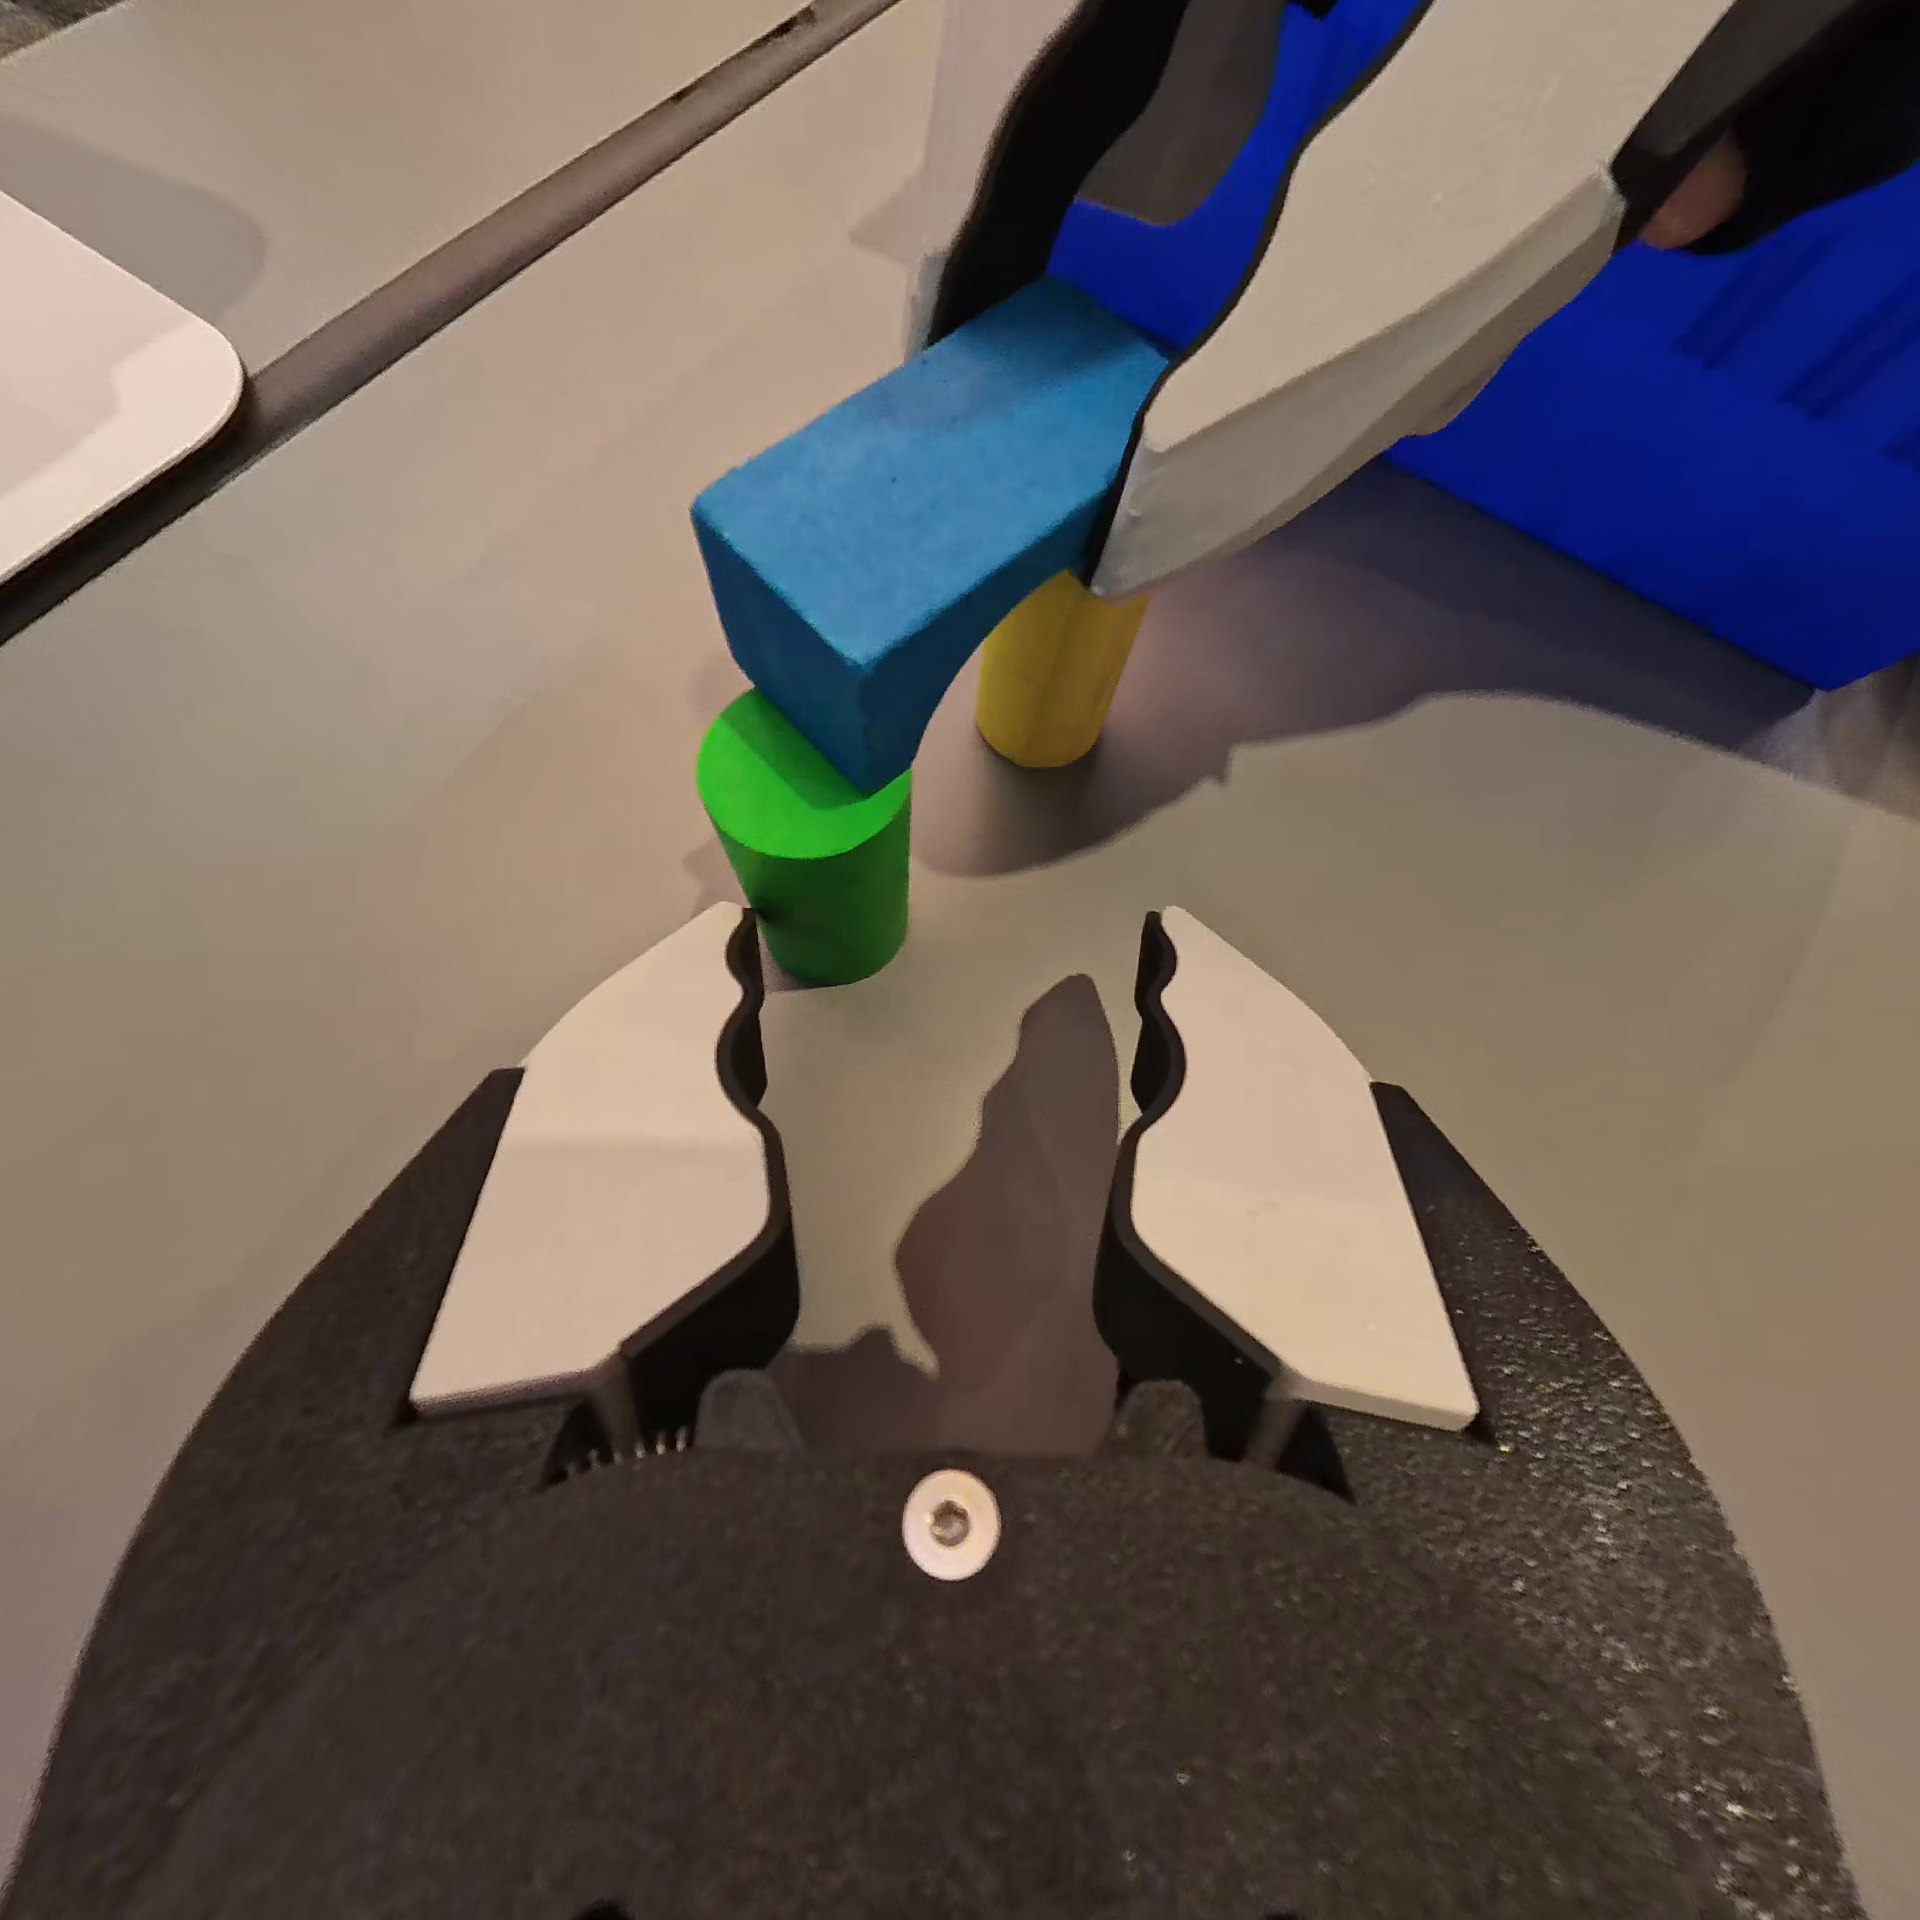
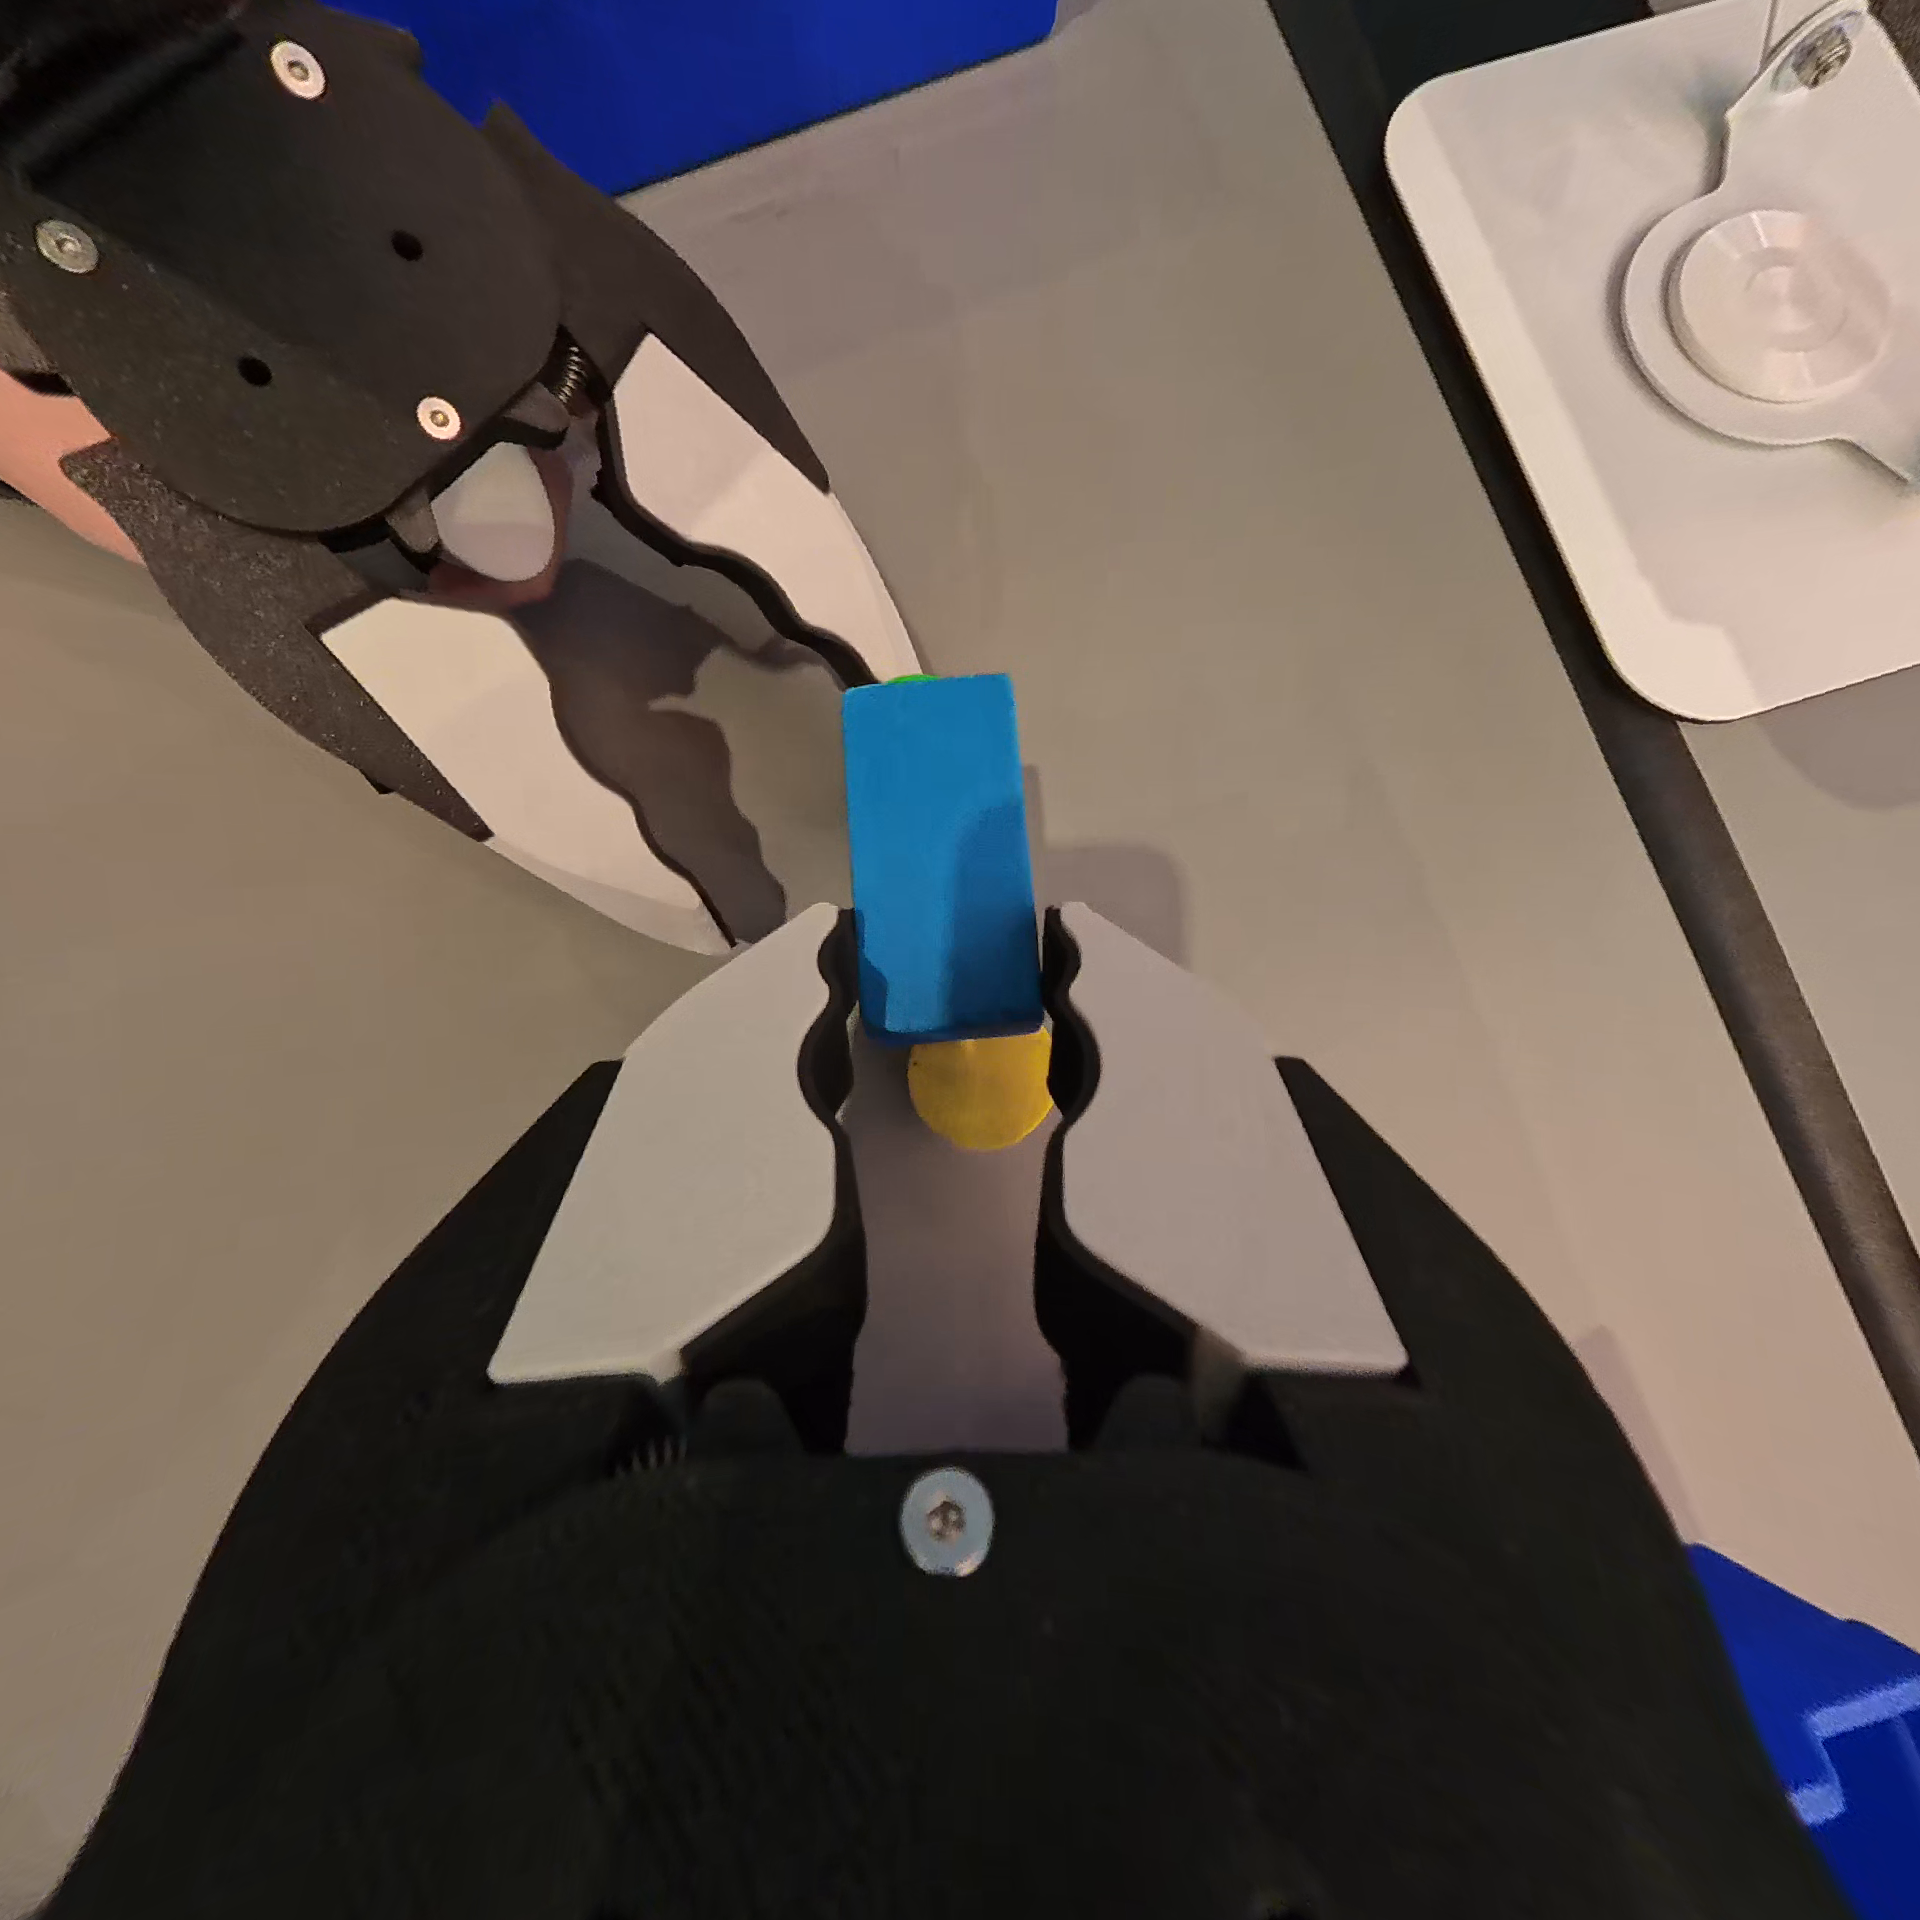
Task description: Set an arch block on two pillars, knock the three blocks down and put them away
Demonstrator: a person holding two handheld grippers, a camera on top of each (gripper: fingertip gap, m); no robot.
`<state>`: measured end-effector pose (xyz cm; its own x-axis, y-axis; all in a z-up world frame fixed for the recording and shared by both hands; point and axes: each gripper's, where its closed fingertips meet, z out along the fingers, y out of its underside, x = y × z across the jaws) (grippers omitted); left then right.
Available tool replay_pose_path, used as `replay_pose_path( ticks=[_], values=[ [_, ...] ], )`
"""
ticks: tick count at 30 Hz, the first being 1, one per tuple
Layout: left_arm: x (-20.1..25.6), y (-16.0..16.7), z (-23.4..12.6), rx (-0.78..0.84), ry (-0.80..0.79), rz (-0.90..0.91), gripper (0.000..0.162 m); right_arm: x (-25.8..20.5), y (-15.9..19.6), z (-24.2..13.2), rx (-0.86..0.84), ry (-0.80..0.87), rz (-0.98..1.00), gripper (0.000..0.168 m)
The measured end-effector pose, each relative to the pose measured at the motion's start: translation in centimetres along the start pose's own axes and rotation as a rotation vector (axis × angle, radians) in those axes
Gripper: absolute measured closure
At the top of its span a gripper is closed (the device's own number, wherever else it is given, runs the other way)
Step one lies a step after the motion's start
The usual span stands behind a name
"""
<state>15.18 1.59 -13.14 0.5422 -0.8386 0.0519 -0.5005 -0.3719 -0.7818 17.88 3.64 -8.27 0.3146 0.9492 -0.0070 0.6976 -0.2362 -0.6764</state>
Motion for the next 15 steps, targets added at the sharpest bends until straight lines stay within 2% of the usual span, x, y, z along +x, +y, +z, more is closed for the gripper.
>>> replay_pose_path(
  ticks=[15],
  values=[
    [0.03,0.24,0.76,-0.031,-0.025,0.02,0.093,0.1,0.38,-0.18,-0.049,-0.002,-0.011,0.133]
  ],
)
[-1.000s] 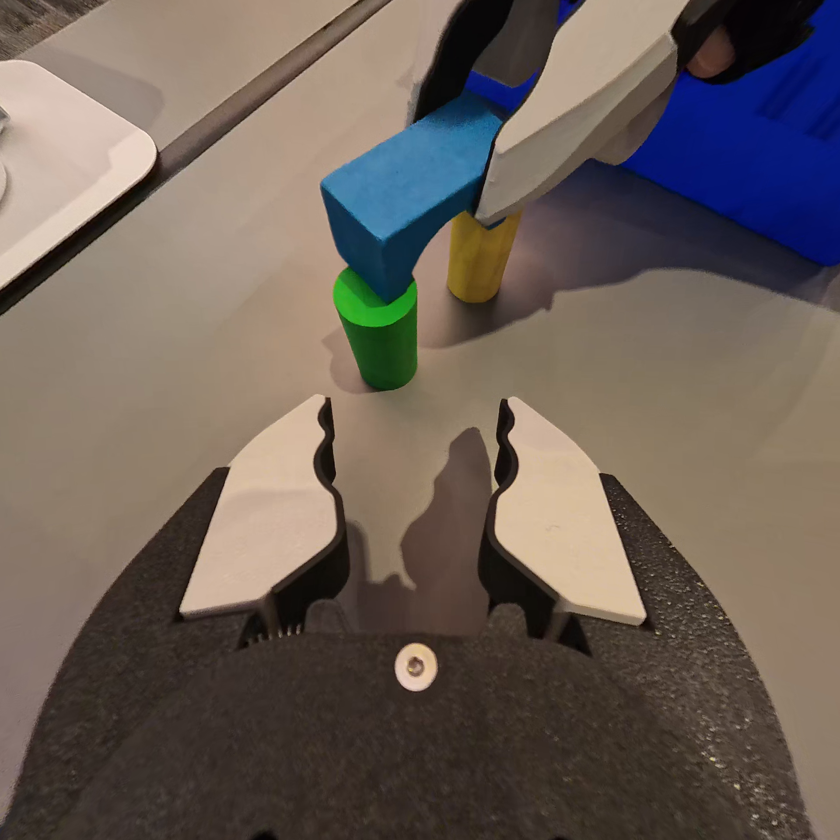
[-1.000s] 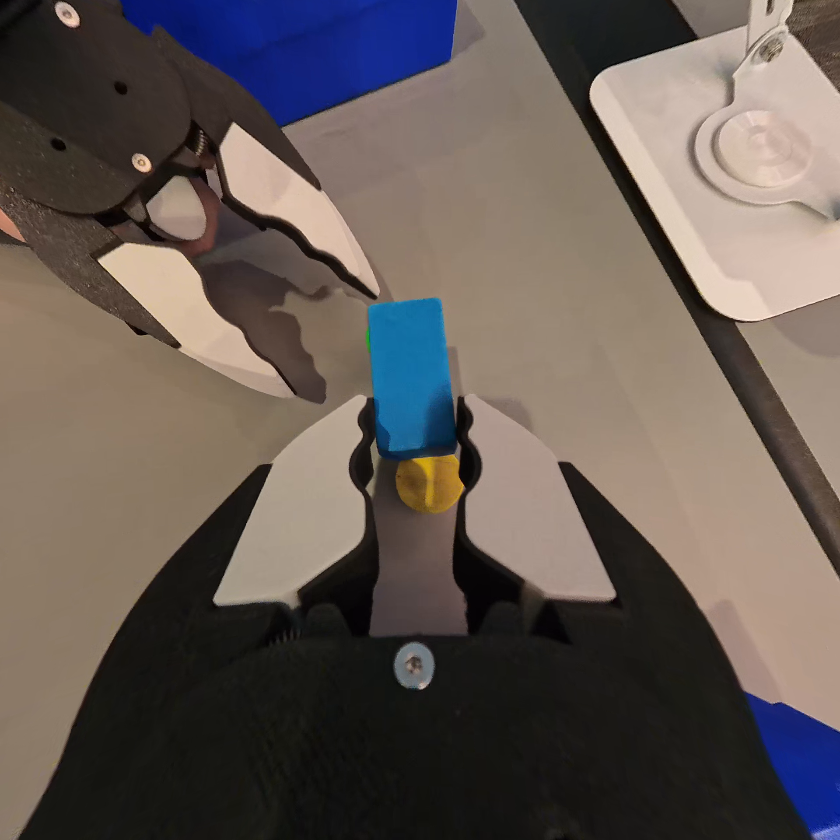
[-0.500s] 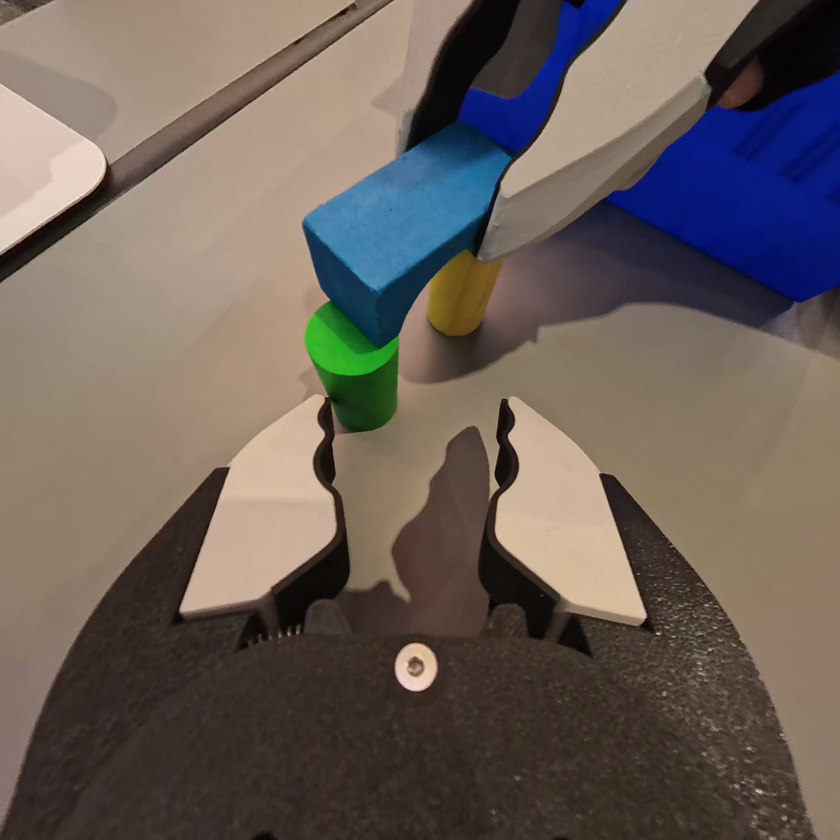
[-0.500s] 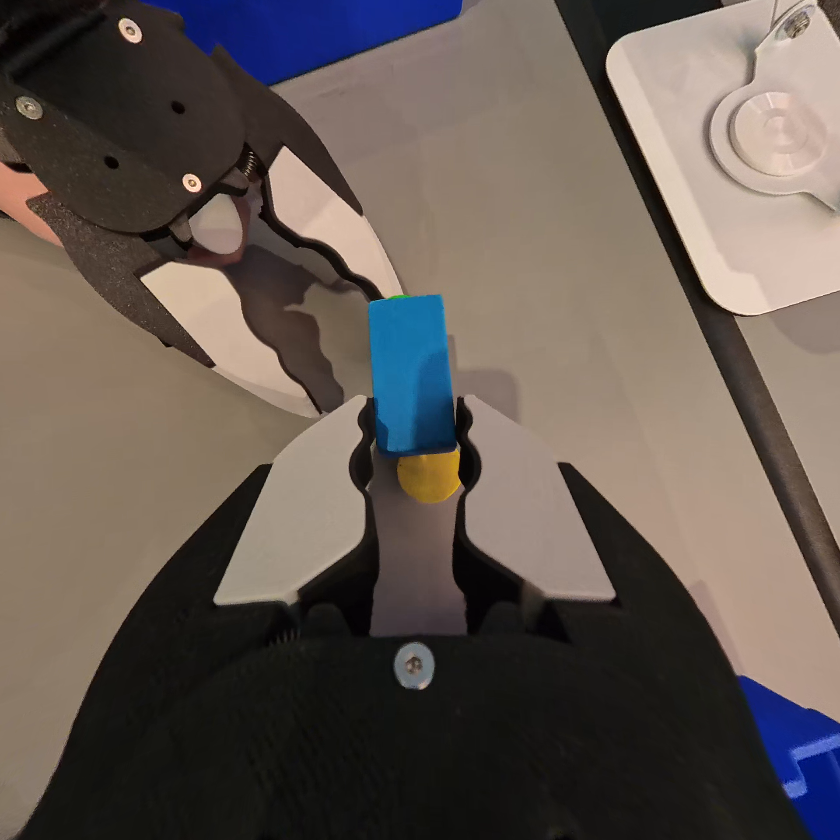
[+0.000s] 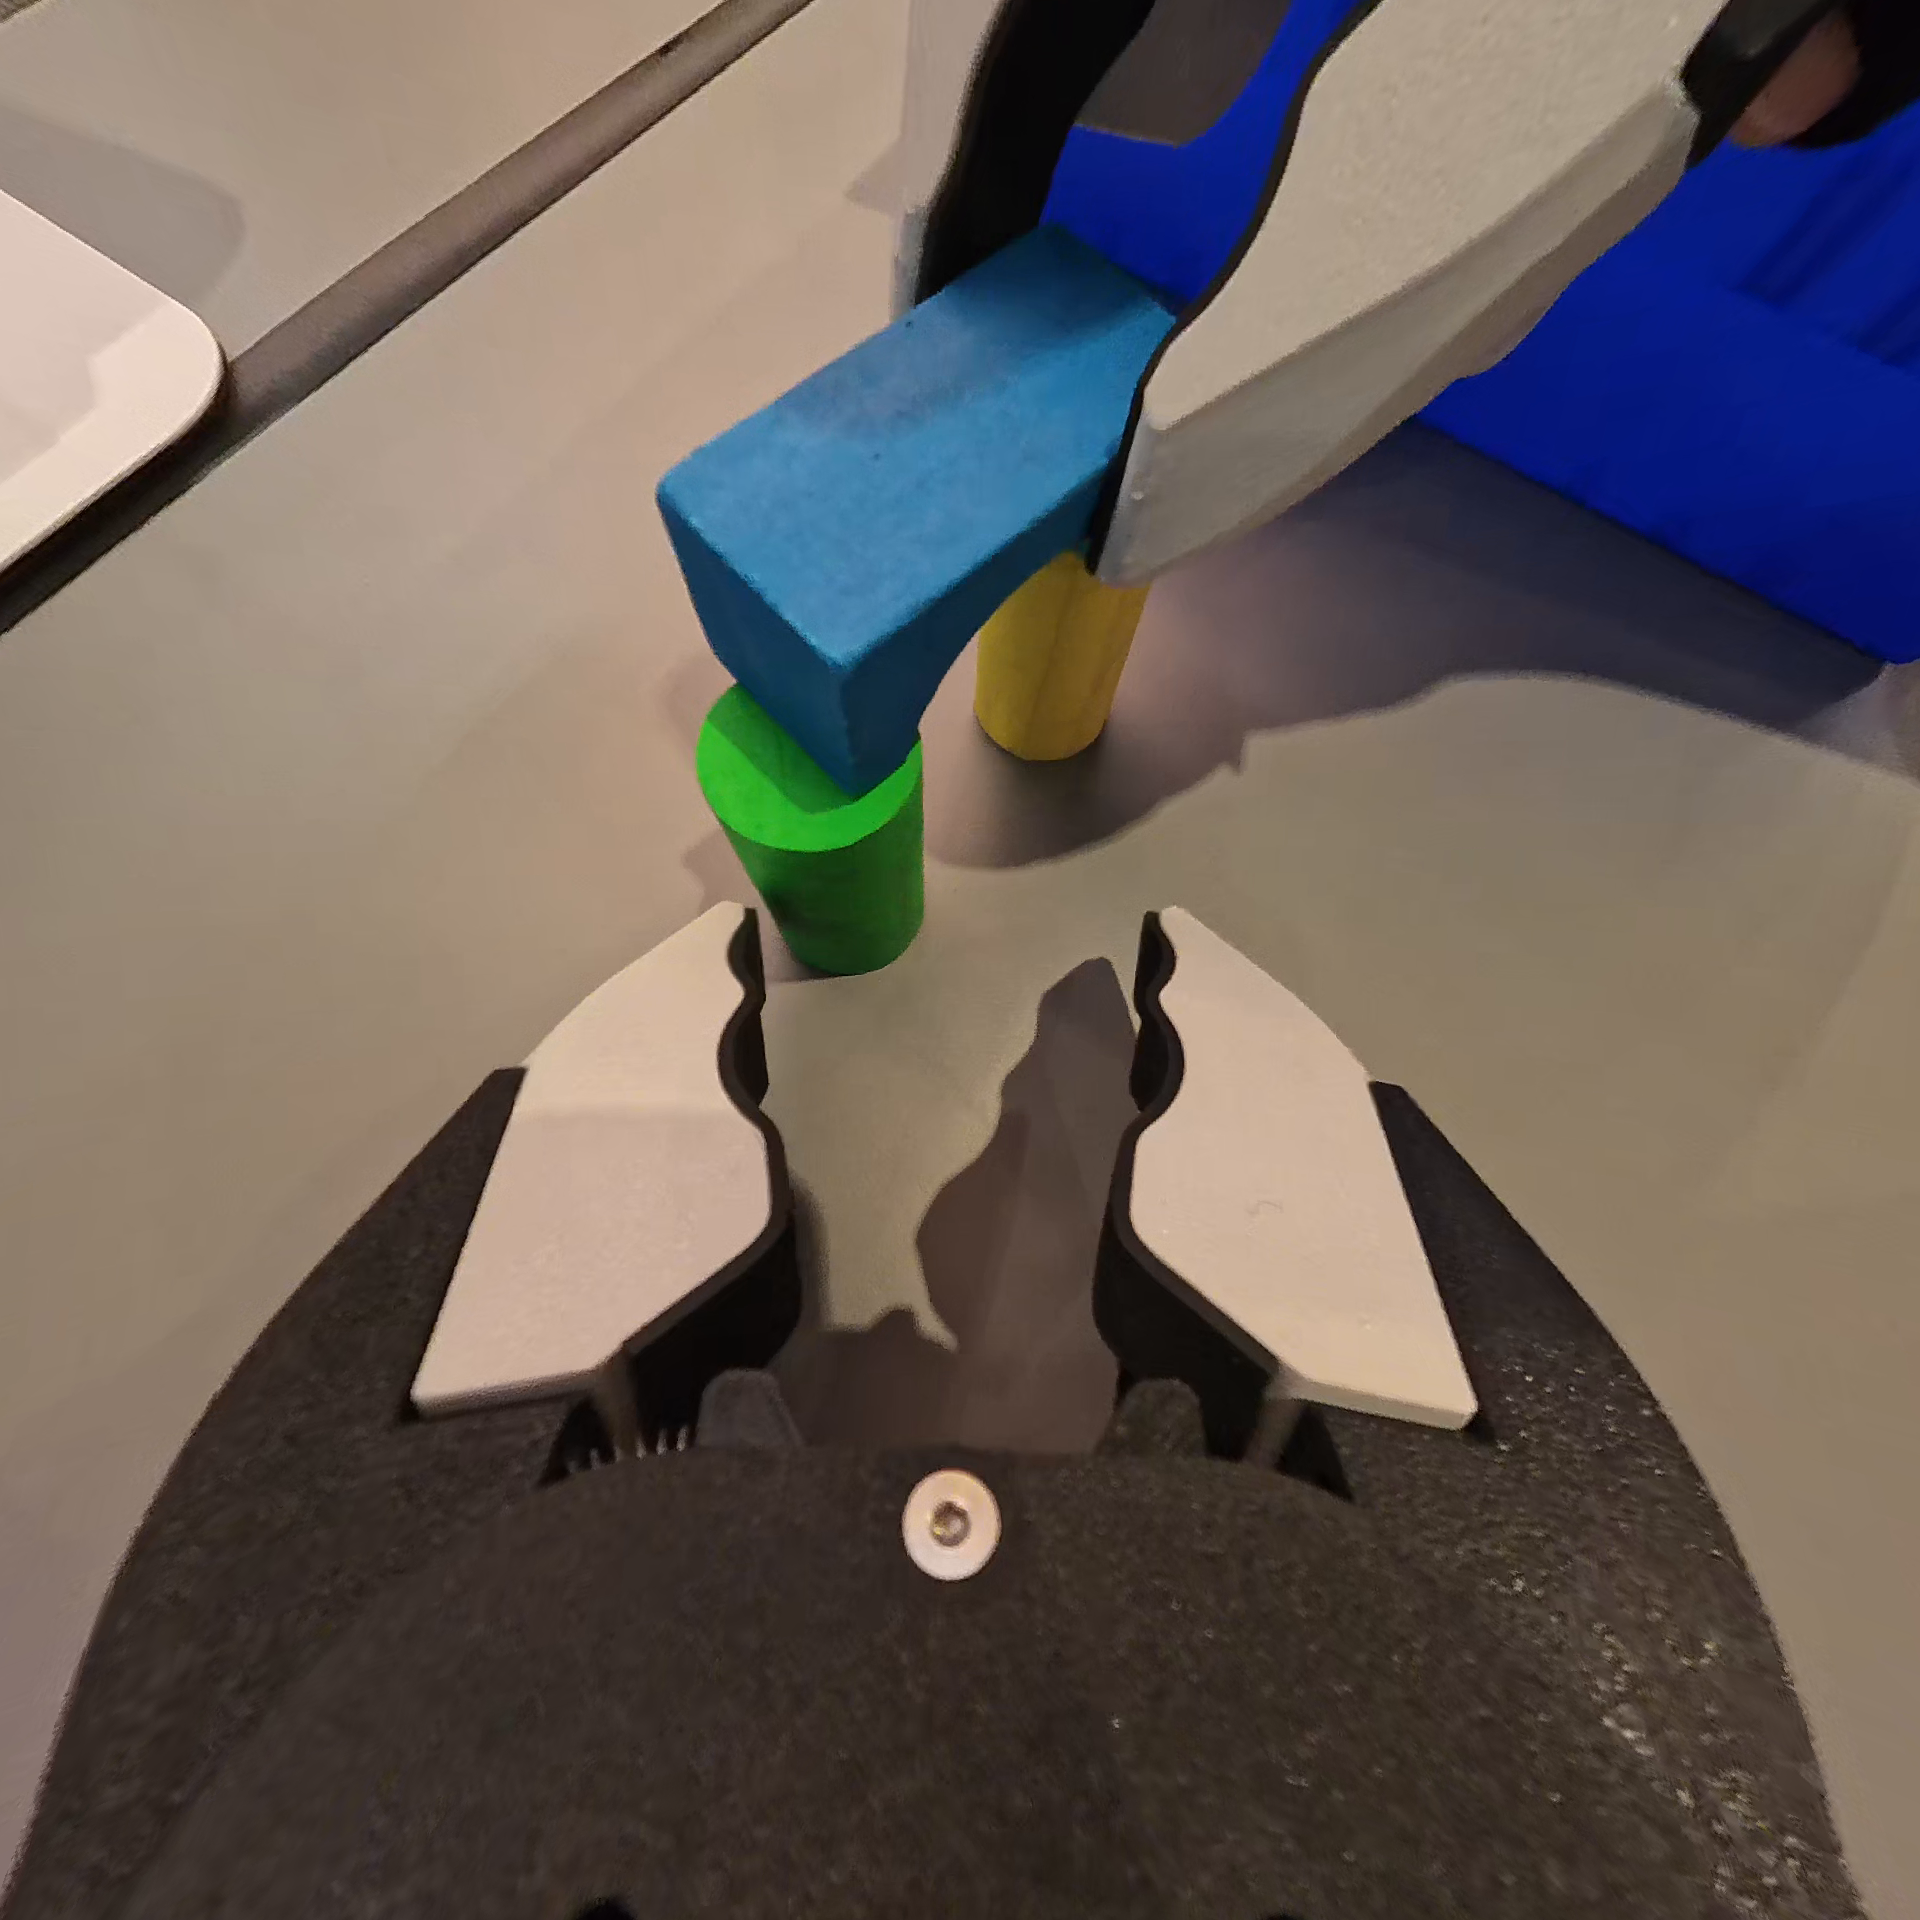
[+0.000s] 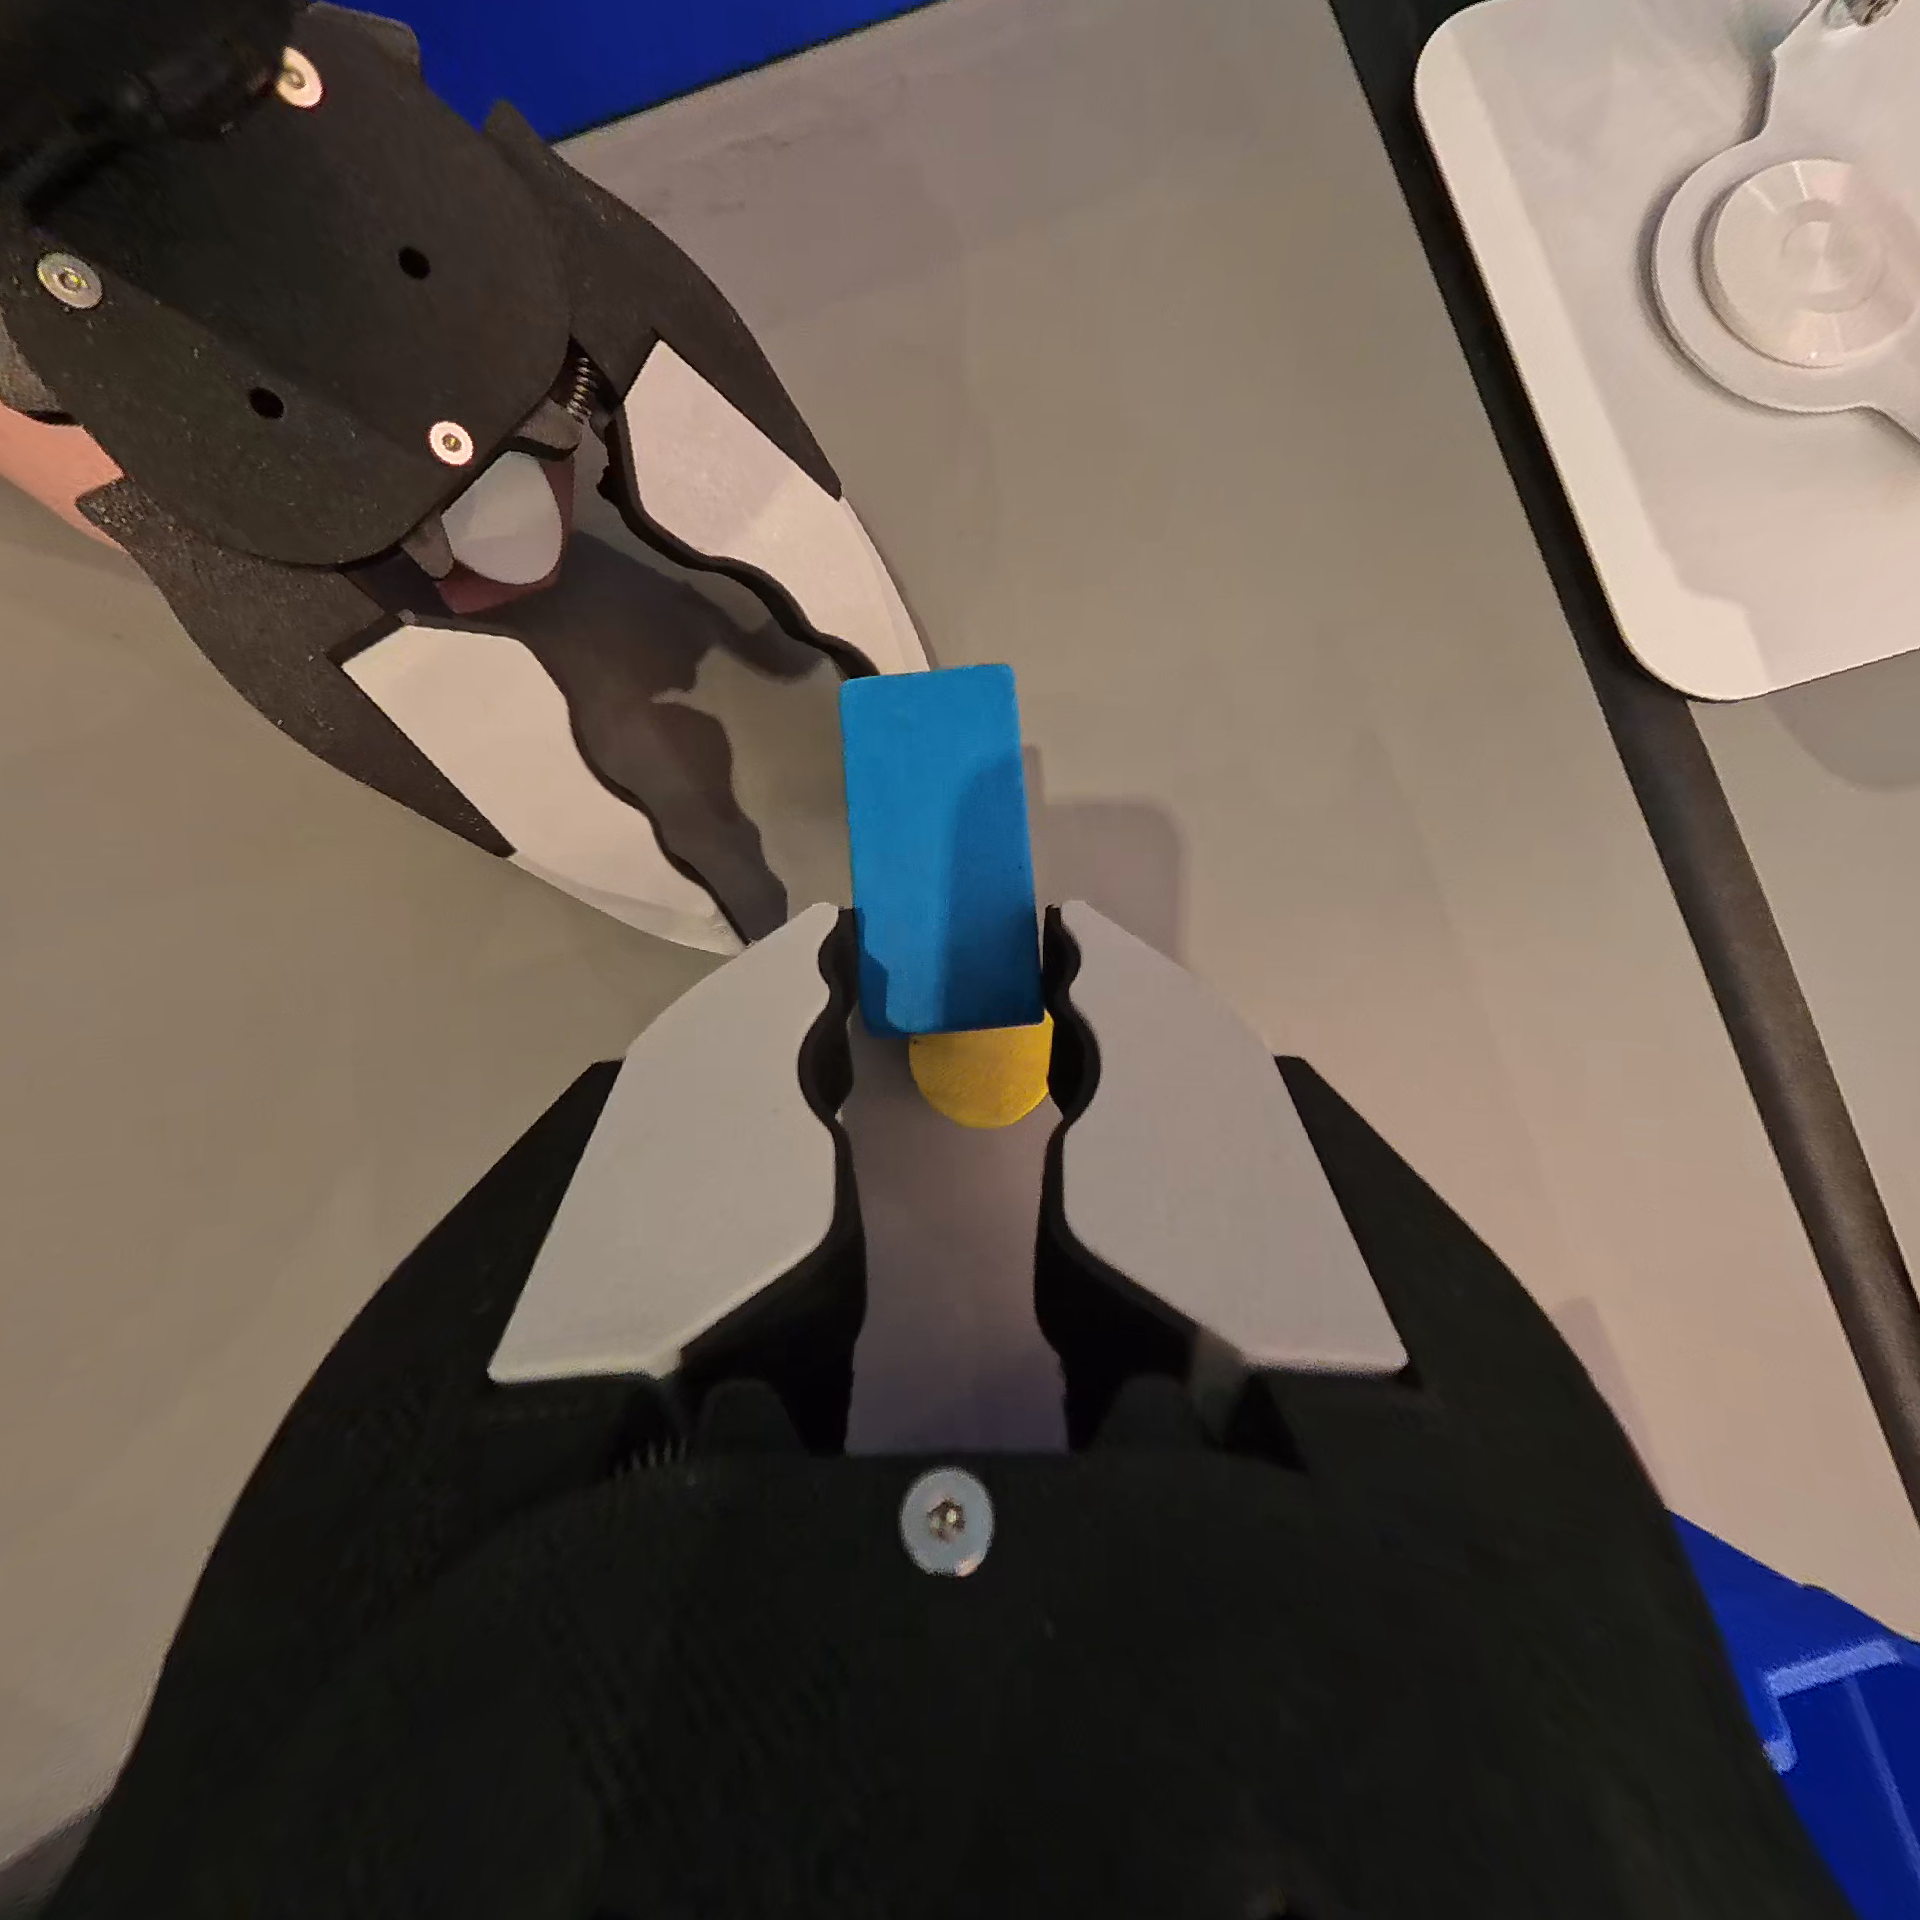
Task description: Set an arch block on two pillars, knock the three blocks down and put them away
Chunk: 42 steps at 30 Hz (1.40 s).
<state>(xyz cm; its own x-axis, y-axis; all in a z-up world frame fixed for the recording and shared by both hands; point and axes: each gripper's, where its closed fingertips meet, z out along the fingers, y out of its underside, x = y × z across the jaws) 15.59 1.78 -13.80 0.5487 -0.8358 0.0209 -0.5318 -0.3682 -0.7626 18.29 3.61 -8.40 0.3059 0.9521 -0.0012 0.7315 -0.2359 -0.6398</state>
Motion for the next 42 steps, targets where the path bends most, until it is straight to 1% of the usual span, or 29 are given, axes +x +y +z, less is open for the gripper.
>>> replay_pose_path(
  ticks=[3,7,9,15,31,33,35,39,42],
  values=[
    [-0.4,-0.2,-0.3,0.012,-0.04,0.017,0.095,0.0,-0.2,-0.2,0.005,-0.002,-0.016,0.133],
    [0.0,-1.1,-1.1,0.055,-0.037,0.029,0.098,0.3,-0.3,-0.5,0.015,0.014,-0.032,0.133],
    [0.2,-1.2,-1.2,0.061,-0.036,0.032,0.098,0.1,-0.3,-0.5,0.014,-0.009,-0.028,0.134],
    [0.3,-0.9,-0.9,0.047,-0.029,0.029,0.096,-0.2,0.2,-0.1,-0.029,-0.024,-0.04,0.133],
    [0.1,-0.3,-1.2,0.024,-0.033,0.01,0.092,0.3,0.6,-0.3,-0.068,-0.015,-0.034,0.133],
    [0.1,-0.4,-1.3,0.029,-0.033,0.003,0.092,0.4,0.7,-0.3,-0.074,-0.003,-0.048,0.126],
    [0.0,-0.5,-1.5,0.037,-0.034,-0.007,0.09,0.4,0.7,-0.4,-0.075,0.004,-0.051,0.115],
    [0.0,-0.8,-2.5,0.068,-0.041,-0.029,0.086,0.3,-0.7,-1.8,-0.005,0.044,-0.054,0.11],
    [-0.1,-2.4,-4.6,0.171,-0.076,-0.025,0.089,-0.2,-3.2,-4.7,0.131,0.084,-0.049,0.11]
  ],
)
